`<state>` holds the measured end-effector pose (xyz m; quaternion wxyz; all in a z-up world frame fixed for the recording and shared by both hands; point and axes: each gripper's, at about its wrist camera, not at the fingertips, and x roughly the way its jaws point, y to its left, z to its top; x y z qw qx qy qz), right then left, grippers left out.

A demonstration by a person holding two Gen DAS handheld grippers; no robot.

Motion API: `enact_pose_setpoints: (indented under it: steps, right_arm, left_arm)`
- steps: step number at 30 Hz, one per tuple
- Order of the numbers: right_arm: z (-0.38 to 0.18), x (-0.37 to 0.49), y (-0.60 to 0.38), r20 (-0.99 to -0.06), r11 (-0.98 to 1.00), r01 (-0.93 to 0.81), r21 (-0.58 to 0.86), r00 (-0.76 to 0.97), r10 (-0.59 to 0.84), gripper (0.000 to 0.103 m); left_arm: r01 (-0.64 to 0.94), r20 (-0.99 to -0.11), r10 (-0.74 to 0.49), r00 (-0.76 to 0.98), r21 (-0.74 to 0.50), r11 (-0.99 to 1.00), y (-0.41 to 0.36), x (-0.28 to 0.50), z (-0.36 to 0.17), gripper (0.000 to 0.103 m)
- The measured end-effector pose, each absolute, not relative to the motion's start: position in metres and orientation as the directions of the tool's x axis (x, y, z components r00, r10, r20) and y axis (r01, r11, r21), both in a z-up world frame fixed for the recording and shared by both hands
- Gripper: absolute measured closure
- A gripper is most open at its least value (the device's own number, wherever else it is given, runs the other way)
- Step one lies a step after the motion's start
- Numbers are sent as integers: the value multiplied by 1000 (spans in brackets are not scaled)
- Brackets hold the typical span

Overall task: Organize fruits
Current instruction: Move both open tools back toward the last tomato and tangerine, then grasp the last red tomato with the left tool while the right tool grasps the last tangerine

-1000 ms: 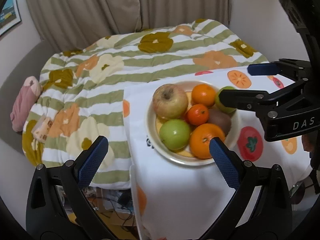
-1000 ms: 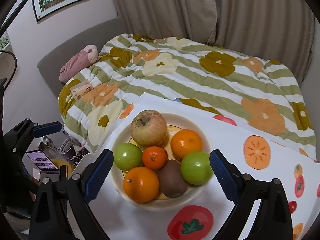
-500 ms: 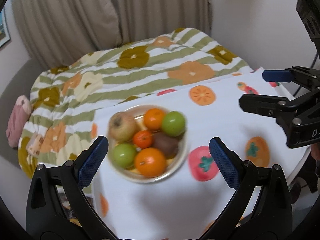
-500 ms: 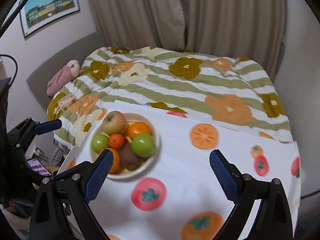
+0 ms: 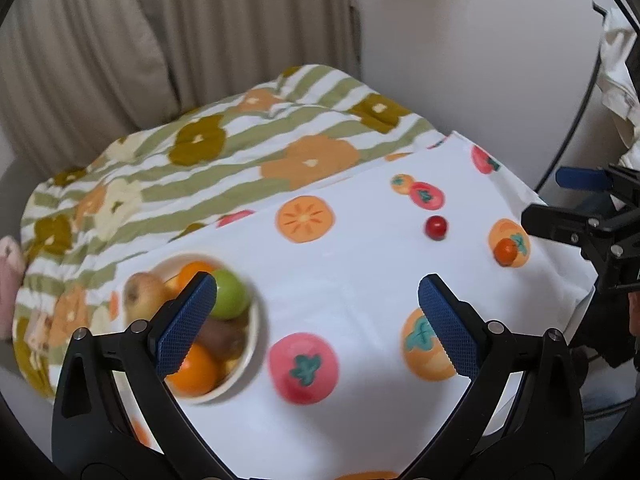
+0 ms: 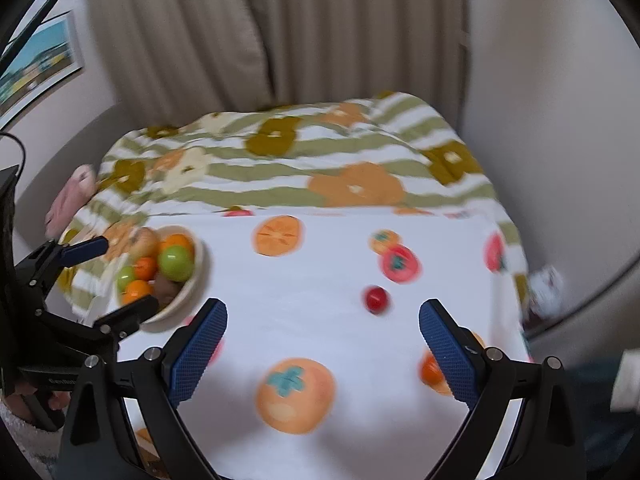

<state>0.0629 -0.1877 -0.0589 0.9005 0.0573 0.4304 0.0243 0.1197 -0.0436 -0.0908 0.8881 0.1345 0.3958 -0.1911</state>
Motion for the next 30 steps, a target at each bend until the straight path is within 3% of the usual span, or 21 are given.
enact_pose_setpoints:
  steps: [17, 21, 30]
  right_arm:
    - [-137, 32, -267, -864, 951, 283, 123, 503, -38, 7]
    - [-151, 32, -273, -874, 944, 307, 123, 483, -43, 7]
    - [-185, 38, -279, -891, 943, 302, 143, 454, -10, 19]
  left_arm:
    - [633, -809, -310, 499, 95, 769, -158, 165, -159, 1]
    - [662, -823, -315, 474, 97, 744, -177, 175, -175, 8]
    - [713, -849, -283, 446, 146, 685, -213, 187, -220, 20]
